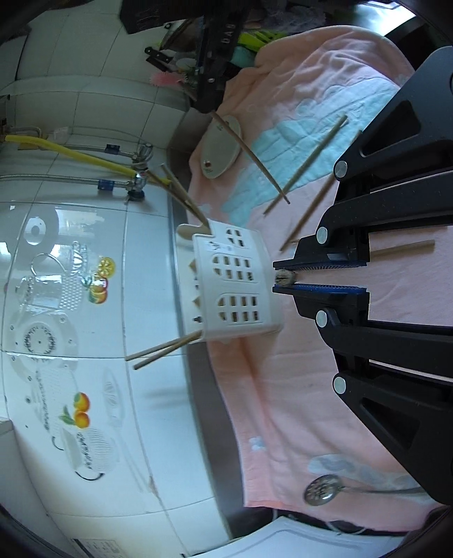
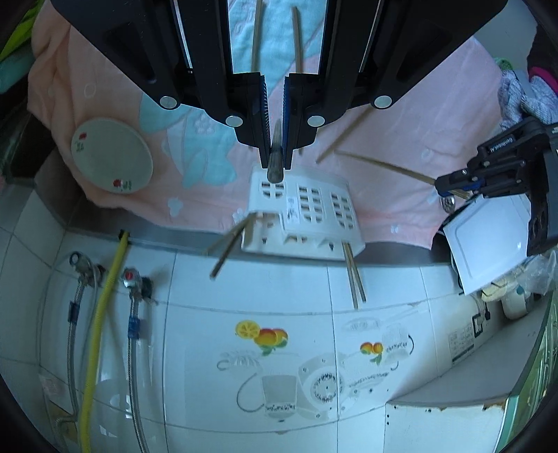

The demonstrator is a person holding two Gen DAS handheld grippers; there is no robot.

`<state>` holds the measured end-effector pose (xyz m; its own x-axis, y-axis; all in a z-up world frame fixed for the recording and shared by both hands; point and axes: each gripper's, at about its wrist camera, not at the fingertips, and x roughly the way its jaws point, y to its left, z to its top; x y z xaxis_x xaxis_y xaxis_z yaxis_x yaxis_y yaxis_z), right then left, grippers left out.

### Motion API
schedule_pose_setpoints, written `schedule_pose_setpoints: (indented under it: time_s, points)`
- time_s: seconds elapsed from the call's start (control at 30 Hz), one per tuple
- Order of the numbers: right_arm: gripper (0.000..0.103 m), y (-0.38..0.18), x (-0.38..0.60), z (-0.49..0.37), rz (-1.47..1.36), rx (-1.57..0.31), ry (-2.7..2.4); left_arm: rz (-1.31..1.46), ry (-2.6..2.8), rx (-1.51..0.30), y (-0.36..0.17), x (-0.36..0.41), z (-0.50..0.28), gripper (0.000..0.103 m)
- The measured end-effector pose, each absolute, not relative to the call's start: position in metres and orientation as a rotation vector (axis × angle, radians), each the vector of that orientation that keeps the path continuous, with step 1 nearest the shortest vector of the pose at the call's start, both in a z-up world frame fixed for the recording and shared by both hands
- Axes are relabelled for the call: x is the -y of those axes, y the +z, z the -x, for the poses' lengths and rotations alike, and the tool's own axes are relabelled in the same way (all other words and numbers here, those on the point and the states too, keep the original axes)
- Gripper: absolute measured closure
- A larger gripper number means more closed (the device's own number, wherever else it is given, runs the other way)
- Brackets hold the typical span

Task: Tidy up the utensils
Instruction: 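Lift the left tool's chopstick over the white holder while the right carries its chopstick there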

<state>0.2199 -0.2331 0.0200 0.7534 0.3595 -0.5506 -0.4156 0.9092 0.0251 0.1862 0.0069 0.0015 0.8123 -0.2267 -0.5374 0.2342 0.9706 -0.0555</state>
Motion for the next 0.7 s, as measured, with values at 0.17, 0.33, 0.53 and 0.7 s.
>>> schedule_pose_setpoints:
  time_s: [0.17,0.33,0.53,0.7]
  points:
    - [0.097,0.054,0.228,-0.238,0.107,-0.562,0.444,-0.021,-0.256,-0.582,0.015,-0.009,-0.199,0.097]
    - [0.097,0.087,0.220,-0.256,0.121,-0.538,0.445,-0.030,-0.260,-0.576,0.030,-0.012,-0.207,0.097]
    - [0.097,0.116,0.212,-0.278,0.126,-0.494,0.427,-0.054,-0.260,-0.523,0.065,-0.014,-0.211,0.097]
    - [0.097,0.119,0.205,-0.298,0.121,-0.499,0.416,-0.083,-0.263,-0.450,0.105,-0.010,-0.216,0.097]
